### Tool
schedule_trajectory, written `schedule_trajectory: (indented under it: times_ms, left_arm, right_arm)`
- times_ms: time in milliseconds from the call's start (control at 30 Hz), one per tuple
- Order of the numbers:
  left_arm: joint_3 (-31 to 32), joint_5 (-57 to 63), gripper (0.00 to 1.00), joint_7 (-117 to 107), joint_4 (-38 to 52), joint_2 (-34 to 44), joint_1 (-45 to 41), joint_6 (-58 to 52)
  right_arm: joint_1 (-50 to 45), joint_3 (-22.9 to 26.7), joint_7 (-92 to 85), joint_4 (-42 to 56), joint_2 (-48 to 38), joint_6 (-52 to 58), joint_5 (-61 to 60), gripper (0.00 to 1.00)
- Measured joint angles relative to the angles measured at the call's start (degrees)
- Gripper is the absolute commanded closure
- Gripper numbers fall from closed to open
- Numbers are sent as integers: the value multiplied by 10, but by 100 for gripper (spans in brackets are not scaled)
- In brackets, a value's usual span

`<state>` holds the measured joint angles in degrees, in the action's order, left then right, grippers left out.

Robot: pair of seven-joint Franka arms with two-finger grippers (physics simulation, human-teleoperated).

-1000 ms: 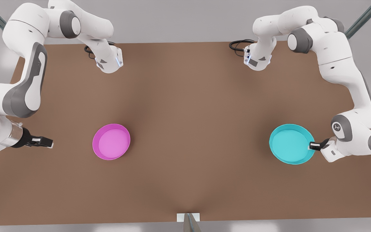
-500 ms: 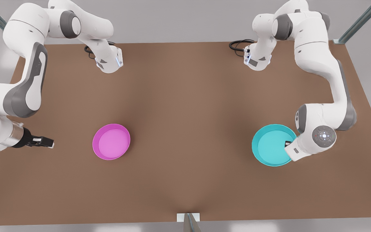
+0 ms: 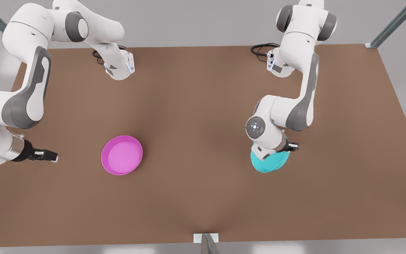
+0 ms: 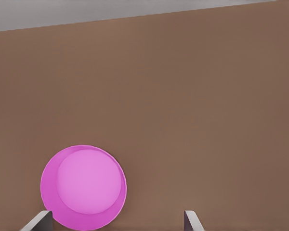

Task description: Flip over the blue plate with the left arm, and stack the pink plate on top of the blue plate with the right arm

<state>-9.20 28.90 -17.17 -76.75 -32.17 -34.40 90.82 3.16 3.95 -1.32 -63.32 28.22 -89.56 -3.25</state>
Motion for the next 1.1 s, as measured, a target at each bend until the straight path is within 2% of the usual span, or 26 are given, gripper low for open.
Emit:
schedule_trajectory:
  times_ms: [267, 600, 733, 1100]
  left_arm:
    - [1, 124, 79, -83, -5, -36, -120, -50]
    - [1, 251, 79, -161, -18, -76, -216, -153]
    - [1, 292, 79, -225, -18, -116, -266, -189]
    - [4, 444, 79, -303, -11, -187, -321, -166]
  right_arm:
    - [0, 0, 0, -1, 0, 0, 0, 0]
    - [-1, 0, 1, 0, 0, 0, 0, 0]
    - [-1, 0, 1, 0, 0, 0, 0, 0]
    - [0, 0, 1, 0, 0, 0, 0, 0]
